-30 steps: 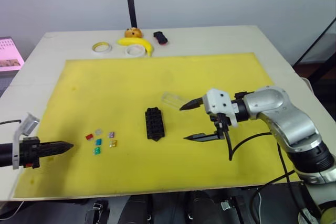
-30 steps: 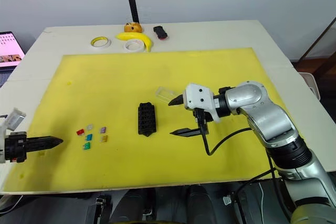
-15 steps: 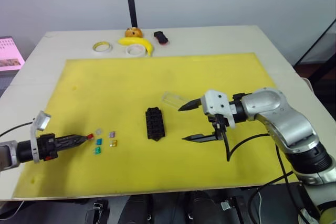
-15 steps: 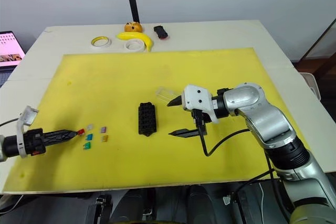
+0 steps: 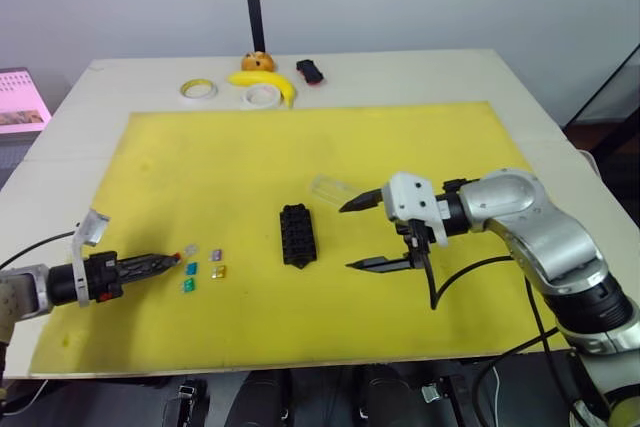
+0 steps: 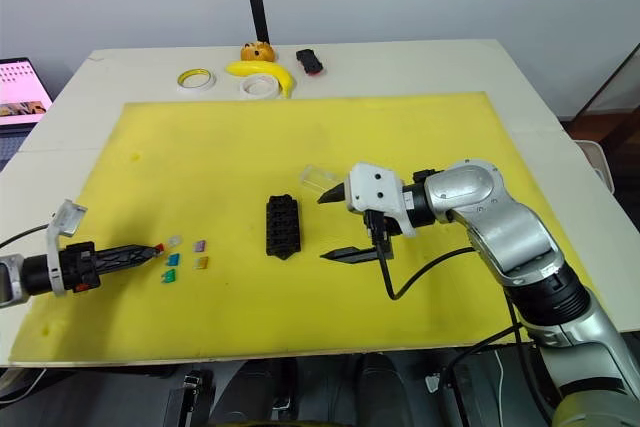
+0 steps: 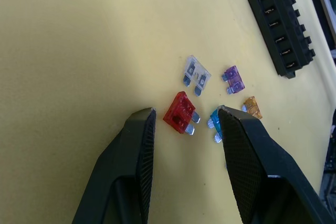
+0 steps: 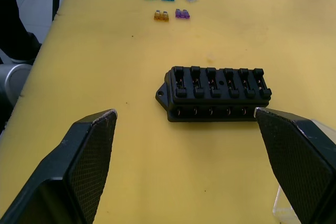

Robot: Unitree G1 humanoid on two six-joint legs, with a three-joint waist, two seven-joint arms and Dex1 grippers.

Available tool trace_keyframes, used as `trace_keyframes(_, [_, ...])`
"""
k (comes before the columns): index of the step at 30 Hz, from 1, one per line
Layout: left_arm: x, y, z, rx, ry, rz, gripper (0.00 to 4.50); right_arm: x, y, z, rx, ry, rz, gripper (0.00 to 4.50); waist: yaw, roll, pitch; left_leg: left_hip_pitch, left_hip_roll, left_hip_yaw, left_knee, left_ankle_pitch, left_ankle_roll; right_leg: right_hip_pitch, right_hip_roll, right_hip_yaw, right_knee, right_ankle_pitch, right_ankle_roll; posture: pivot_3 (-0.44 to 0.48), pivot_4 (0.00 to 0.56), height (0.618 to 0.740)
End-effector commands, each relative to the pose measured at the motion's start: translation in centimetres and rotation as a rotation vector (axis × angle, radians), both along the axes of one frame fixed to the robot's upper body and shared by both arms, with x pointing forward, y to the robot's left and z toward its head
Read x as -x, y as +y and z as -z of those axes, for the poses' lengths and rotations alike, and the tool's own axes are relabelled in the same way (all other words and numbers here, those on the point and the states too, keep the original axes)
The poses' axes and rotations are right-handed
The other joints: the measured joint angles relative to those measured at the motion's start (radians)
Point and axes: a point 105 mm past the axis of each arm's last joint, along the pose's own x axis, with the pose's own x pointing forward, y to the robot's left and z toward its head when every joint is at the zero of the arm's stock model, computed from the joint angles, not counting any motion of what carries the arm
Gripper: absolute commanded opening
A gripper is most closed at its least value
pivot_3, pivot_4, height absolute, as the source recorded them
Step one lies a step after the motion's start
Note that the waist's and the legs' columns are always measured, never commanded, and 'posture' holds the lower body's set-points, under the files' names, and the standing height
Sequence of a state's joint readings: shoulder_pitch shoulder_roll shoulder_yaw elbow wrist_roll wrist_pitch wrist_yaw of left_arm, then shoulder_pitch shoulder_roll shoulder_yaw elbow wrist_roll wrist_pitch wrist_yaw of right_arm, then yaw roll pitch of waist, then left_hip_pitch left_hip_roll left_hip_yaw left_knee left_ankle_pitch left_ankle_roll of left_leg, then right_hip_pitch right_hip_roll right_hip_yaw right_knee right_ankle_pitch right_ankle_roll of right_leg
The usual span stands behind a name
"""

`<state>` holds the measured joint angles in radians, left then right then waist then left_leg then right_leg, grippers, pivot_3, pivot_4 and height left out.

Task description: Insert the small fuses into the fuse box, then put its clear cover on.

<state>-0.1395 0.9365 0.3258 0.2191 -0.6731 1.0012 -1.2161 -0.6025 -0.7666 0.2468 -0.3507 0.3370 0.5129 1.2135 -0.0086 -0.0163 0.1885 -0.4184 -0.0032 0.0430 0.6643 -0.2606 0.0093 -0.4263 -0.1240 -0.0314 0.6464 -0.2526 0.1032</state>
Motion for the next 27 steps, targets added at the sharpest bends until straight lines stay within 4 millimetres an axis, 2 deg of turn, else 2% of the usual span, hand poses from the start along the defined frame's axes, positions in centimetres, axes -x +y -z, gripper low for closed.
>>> trace_keyframes(1, [0.1,-0.5,0.6,-0.006,0.010,0.023,1.19,0.5,0.1,-0.7,0.000,-0.043,-0.023,4.50,-0.001,0.000,0.000,0.000,0.000,0.000,0.000,0.000,0.000,0.000,0.000,0.000,0.000,0.000,0.000,0.000,0.150,0.740])
trace_keyframes(3, [0.0,-0.5,0.7,-0.010,0.005,0.019,0.26,0.5,0.1,-0.8,0.000,-0.043,-0.025,4.50,-0.002,0.000,0.000,0.000,0.000,0.000,0.000,0.000,0.000,0.000,0.000,0.000,0.000,0.000,-0.001,0.000,0.150,0.740])
trace_keyframes(15, [0.2,-0.2,1.3,-0.016,-0.007,0.003,0.26,0.6,0.1,-0.7,0.005,-0.040,-0.031,4.50,-0.003,0.000,0.000,0.000,0.000,0.000,0.000,0.000,0.000,0.000,0.000,0.000,0.000,0.000,-0.001,0.000,0.150,0.740])
trace_keyframes(22, [0.6,0.1,0.7,-0.016,-0.017,0.000,0.26,0.5,0.0,-0.7,0.009,-0.040,-0.029,4.50,-0.005,0.000,0.000,0.000,0.000,0.000,0.000,0.000,0.000,0.000,0.000,0.000,0.000,-0.001,-0.001,0.000,0.150,0.740])
trace_keyframes(24, [0.7,0.2,0.4,-0.017,-0.024,0.000,0.12,0.5,0.0,-0.7,0.009,-0.040,-0.028,4.50,-0.007,0.000,0.000,0.000,0.000,0.000,0.000,0.000,0.000,0.000,-0.001,0.001,0.000,-0.001,-0.001,0.000,0.150,0.740])
trace_keyframes(27, [1.0,0.2,-0.6,-0.027,-0.059,0.020,0.12,0.5,-0.1,-0.7,0.010,-0.038,-0.029,4.50,-0.008,0.000,0.000,0.000,0.001,0.000,0.000,0.000,0.000,-0.001,-0.001,0.001,0.000,-0.001,-0.001,0.000,0.150,0.740])
